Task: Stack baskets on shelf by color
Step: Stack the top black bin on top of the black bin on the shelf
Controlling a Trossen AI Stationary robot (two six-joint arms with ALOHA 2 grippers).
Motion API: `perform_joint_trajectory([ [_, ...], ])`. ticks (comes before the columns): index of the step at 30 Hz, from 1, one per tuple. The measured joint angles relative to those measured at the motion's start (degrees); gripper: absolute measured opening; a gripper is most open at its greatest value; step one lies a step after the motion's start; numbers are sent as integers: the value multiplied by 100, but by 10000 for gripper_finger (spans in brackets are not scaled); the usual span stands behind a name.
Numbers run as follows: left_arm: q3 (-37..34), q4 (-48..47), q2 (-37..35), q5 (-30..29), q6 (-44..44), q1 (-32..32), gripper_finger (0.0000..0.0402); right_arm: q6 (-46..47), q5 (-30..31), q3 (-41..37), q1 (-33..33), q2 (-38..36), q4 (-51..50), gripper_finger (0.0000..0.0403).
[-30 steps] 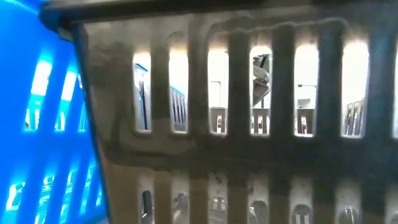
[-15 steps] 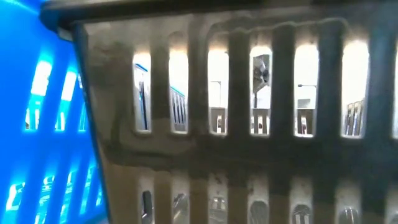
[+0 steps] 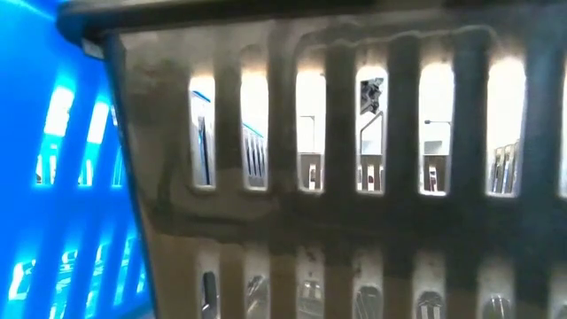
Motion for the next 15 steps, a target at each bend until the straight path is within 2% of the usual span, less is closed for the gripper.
perform_joint_trajectory([
  [7, 0, -1, 0, 63, 2, 0, 0, -143, -50, 0, 61, -328, -68, 0],
  [15, 0, -2, 0, 74, -415, 35, 0, -153, -48, 2, 34, -1465, -102, 0],
])
